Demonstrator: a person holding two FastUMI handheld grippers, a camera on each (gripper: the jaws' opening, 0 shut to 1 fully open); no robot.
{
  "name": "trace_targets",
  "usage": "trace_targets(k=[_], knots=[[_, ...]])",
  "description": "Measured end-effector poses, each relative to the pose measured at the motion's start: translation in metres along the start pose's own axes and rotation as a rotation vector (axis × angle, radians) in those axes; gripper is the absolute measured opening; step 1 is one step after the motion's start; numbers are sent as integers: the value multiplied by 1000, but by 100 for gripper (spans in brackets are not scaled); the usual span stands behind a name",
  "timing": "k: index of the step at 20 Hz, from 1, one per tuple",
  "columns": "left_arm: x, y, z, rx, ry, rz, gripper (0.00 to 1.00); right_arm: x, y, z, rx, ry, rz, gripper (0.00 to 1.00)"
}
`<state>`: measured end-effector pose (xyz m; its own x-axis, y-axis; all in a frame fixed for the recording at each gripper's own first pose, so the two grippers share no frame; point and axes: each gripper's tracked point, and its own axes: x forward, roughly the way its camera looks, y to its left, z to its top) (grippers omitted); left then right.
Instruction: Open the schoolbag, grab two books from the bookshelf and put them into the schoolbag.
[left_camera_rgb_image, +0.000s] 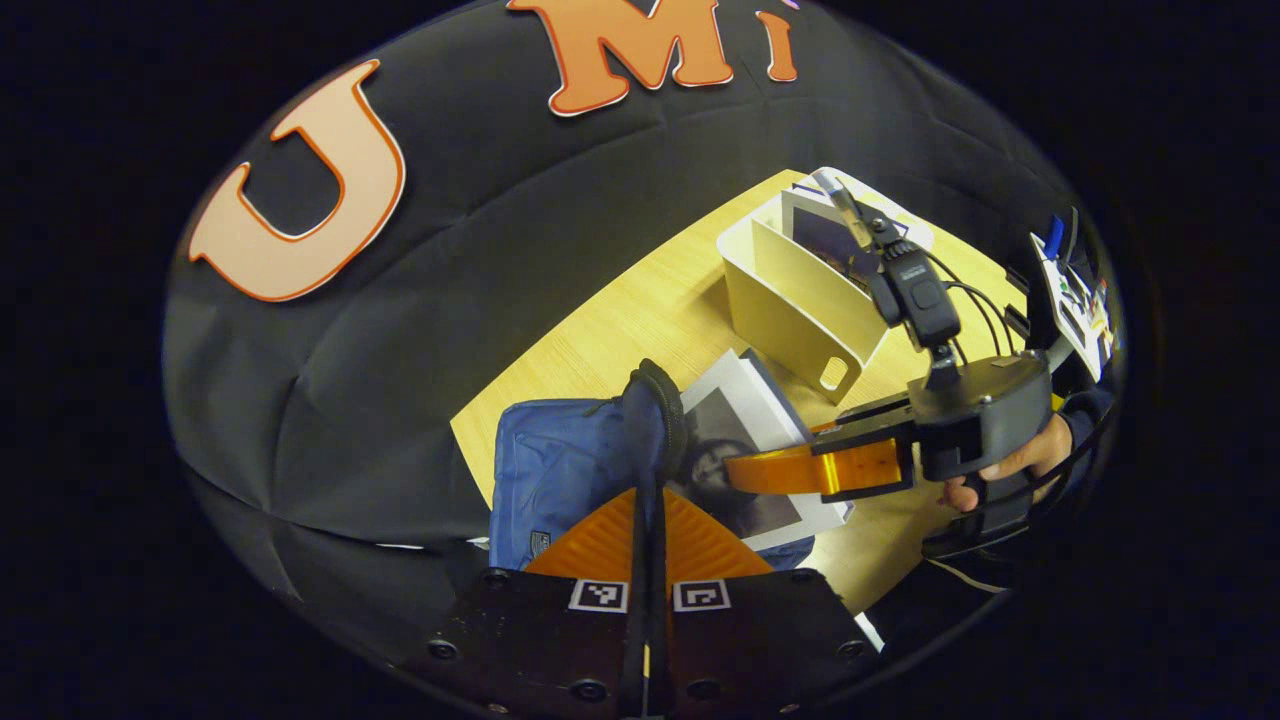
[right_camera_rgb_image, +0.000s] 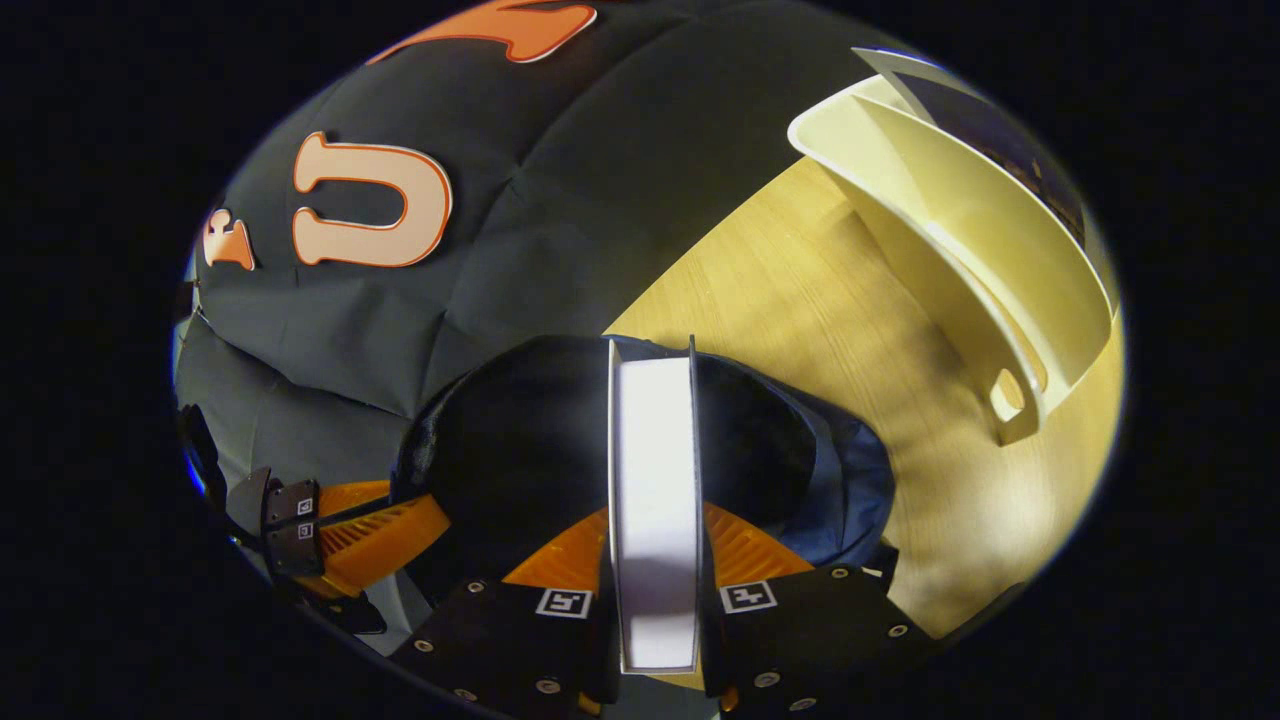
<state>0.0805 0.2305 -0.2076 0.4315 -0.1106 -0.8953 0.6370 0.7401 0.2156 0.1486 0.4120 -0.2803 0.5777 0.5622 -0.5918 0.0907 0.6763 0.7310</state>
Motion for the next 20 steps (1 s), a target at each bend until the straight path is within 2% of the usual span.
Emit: trace_targets(k=[3,10,11,12,14,15,16,17,20], knots=[[6,-3,-3,50,6,0,2,22,-7,-8,12,21,-16,31],[16,-22,-7,84,4,-30,2,49,-5,-17,54,31,26,33],[19,-23,-8,78,10,-30,2,48,-4,-17,67,30,36,45],[21,-25,-11,73,18,-31,2,46,-7,-18,70,36,28,22],[25,-28,-14,72,30,-32,3,45,-8,-18,59,54,-2,48],[27,-27,-15,64,33,-29,2,51,-11,-24,45,83,-32,38],[26,-27,-16,43,34,-33,2,44,-15,-27,36,126,-65,60],[26,-23,-18,18,33,-30,2,44,-20,-34,21,155,-90,53],[23,-12,-14,-73,19,-23,2,29,-45,-38,-42,223,-217,100]])
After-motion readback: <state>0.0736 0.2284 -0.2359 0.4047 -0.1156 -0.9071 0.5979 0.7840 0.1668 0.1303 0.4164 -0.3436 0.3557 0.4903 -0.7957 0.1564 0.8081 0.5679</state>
